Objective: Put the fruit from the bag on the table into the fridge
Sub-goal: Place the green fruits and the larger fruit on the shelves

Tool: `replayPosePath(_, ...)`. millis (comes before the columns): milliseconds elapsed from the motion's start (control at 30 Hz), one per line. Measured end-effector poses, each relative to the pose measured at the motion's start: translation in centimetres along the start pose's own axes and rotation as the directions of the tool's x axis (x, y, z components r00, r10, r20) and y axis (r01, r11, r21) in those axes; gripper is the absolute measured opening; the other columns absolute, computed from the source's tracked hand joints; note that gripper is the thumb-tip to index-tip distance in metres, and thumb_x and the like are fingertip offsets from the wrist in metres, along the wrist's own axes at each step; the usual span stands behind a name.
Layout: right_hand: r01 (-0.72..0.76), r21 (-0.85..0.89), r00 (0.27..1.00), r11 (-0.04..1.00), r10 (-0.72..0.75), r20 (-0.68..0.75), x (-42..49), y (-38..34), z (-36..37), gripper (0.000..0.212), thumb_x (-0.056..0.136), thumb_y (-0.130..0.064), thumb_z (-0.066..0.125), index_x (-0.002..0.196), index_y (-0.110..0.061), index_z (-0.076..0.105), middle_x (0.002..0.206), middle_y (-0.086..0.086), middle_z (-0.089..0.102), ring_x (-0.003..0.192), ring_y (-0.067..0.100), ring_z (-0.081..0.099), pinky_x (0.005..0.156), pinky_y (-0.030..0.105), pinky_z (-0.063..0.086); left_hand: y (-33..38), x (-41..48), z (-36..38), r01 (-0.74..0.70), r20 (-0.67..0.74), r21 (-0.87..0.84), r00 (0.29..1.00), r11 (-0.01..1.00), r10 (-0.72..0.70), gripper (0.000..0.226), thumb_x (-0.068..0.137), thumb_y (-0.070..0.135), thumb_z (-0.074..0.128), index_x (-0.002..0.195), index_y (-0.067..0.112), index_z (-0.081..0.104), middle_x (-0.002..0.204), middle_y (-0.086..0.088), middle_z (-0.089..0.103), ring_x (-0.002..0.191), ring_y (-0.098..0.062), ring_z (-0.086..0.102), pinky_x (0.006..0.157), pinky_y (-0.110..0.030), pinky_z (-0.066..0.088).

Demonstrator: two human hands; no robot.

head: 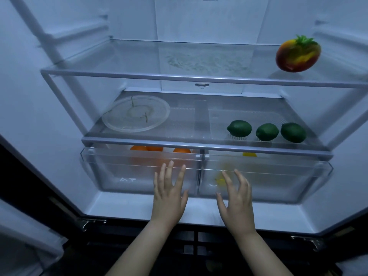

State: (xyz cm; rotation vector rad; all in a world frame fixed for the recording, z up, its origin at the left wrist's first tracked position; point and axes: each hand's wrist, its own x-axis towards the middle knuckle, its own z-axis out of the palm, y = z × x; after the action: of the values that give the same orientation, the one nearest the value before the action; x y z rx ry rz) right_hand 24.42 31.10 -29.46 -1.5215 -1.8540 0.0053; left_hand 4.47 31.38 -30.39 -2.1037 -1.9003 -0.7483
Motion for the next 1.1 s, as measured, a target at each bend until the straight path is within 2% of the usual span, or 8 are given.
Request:
replayPosePath(133, -0.022, -0.056, 0.998, 0.998, 0.025, 0.052, 0.0, 0.3, 0.3, 0.071, 0.081, -0.02, 0.071, 0.143, -0.02, 0.037, 0.15, 0.011, 0.023, 0.136, 0.029, 0.026, 0.105, 0.043, 0.036, -0.2, 0.3, -0.1, 0.0, 0.015, 0.011, 1.0, 1.0, -0.001, 0.078, 0.077, 0.03, 0.072, 0.145, 0.019, 0.035, 0.151, -0.016, 0.022, 0.141, -0.036, 0.019, 0.11, -0.057, 0.023)
replayPosePath(333, -0.058, -0.082, 0.995, 0.995, 0.064, 0.075, 0.6, 0.1, 0.6, 0.073, 0.081, -0.019, 0.068, 0.145, -0.023, 0.032, 0.151, 0.012, 0.022, 0.137, 0.031, 0.025, 0.107, 0.046, 0.034, -0.3, 0.7, 0.0, 0.006, 0.038, -0.01, 0.999, 1.0, -0.006, 0.081, 0.078, 0.03, 0.071, 0.147, 0.02, 0.031, 0.153, -0.015, 0.018, 0.142, -0.034, 0.015, 0.11, -0.056, 0.023)
replayPosePath(567, -0.098, -0.086, 0.987, 0.991, 0.108, 0.117, 2.0, -0.3, 1.3, 0.075, 0.083, -0.015, 0.063, 0.147, -0.026, 0.026, 0.153, 0.012, 0.016, 0.14, 0.031, 0.021, 0.106, 0.047, 0.036, -0.6, 1.8, 0.4, 0.022, 0.092, -0.059, 0.996, 0.998, -0.017, 0.084, 0.077, 0.027, 0.071, 0.148, 0.023, 0.026, 0.154, -0.012, 0.014, 0.143, -0.032, 0.011, 0.112, -0.053, 0.021)
replayPosePath(933, -0.099, -0.138, 0.977, 0.985, 0.123, 0.175, 3.1, -0.1, 1.5, 0.079, 0.081, -0.01, 0.062, 0.148, -0.026, 0.024, 0.153, 0.014, 0.015, 0.14, 0.033, 0.019, 0.1, 0.048, 0.043, -0.8, 3.0, 0.9, 0.021, 0.116, -0.039, 0.993, 0.999, -0.016, 0.085, 0.074, 0.021, 0.071, 0.147, 0.023, 0.028, 0.154, -0.014, 0.016, 0.143, -0.033, 0.011, 0.111, -0.055, 0.024)
replayPosePath(1100, -0.114, -0.157, 0.969, 0.981, 0.145, 0.202, 2.8, -0.7, 1.1, 0.077, 0.084, -0.011, 0.059, 0.149, -0.026, 0.02, 0.157, 0.012, 0.008, 0.144, 0.03, 0.011, 0.104, 0.045, 0.036, -0.8, 2.7, 0.7, 0.011, 0.153, -0.02, 0.988, 1.0, -0.008, 0.083, 0.074, 0.021, 0.07, 0.147, 0.022, 0.029, 0.156, -0.015, 0.014, 0.144, -0.033, 0.008, 0.111, -0.056, 0.023)
